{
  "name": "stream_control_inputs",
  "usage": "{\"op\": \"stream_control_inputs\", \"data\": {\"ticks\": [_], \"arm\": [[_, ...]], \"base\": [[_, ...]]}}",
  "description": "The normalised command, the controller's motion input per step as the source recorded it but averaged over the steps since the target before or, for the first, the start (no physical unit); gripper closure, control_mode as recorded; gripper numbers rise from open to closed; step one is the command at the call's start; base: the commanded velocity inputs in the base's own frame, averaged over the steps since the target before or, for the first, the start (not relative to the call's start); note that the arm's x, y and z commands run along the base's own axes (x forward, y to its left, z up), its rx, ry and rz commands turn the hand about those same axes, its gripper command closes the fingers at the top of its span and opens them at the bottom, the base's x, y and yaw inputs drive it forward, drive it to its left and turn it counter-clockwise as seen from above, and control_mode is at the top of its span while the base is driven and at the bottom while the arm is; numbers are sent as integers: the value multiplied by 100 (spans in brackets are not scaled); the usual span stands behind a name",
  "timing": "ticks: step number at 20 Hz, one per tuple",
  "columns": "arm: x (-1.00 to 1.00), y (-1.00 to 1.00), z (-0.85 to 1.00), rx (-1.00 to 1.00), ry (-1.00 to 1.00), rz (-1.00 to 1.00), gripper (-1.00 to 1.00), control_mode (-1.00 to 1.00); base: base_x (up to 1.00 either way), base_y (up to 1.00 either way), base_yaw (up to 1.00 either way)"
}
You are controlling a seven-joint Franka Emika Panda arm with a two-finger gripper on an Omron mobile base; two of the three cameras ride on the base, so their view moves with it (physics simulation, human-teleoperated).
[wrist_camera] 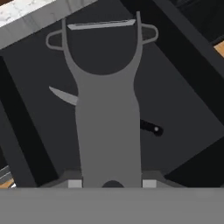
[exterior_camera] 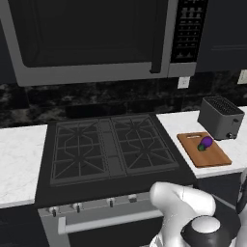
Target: Place the appropriate cutting tool for cutting the eggplant skin on the cutting board.
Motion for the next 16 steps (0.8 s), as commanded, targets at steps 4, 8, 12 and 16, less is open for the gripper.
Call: {"op": "stream_control_inputs", "data": {"ticks": [4,8,12,16], "arm": [[67,92,99,0,8,0,100,-100],[77,56,98,4,2,1,100,-100],[75,52,39,0,0,0,100,-100],[97,-5,0,0,2,0,100,-100]], "base": [[0,0,0],[0,0,0],[0,0,0],[0,0,0]]}}
